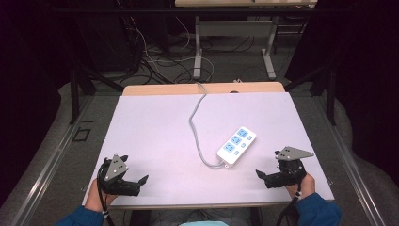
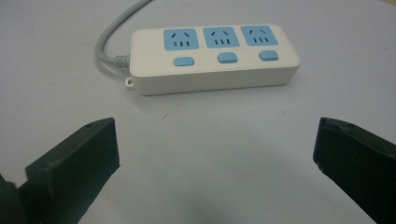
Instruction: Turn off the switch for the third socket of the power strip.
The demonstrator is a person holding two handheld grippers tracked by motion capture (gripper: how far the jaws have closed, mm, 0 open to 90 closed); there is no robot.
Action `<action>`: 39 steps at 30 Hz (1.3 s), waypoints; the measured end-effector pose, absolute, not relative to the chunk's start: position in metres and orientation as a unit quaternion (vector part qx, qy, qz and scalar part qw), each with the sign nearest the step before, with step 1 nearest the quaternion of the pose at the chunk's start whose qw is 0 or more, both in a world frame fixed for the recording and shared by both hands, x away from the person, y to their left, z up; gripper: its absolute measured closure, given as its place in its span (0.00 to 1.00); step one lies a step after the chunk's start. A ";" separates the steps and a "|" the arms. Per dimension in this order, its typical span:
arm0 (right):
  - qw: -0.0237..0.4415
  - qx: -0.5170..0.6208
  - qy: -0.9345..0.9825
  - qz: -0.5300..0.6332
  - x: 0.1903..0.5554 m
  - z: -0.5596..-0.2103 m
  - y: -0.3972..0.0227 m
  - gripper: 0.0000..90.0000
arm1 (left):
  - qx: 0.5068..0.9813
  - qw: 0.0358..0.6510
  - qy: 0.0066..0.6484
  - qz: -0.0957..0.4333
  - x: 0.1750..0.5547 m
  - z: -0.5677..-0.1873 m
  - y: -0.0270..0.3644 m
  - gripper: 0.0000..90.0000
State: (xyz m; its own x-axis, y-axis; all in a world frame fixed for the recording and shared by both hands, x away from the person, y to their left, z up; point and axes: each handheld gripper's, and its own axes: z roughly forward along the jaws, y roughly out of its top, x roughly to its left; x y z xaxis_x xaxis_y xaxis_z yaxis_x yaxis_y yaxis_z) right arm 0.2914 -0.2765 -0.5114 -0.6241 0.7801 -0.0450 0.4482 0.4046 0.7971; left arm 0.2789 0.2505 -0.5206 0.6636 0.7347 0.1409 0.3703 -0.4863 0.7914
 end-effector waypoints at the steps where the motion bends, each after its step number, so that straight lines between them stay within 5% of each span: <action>1: 0.208 0.377 0.815 0.388 0.291 -0.511 -0.277 0.00 | 0.828 0.382 0.333 0.238 0.279 -0.521 0.251 0.00; 39: 0.210 0.367 0.823 0.380 0.282 -0.515 -0.274 0.00 | 0.828 0.381 0.334 0.241 0.279 -0.521 0.251 0.00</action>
State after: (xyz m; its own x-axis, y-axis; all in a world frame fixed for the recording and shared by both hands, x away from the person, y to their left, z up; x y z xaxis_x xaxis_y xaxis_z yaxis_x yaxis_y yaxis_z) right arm 0.2819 -0.2737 -0.5155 -0.6426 0.7633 -0.0669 0.4444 0.4424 0.7789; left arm 0.2792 0.2506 -0.5209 0.6610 0.7362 0.1449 0.3691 -0.4872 0.7915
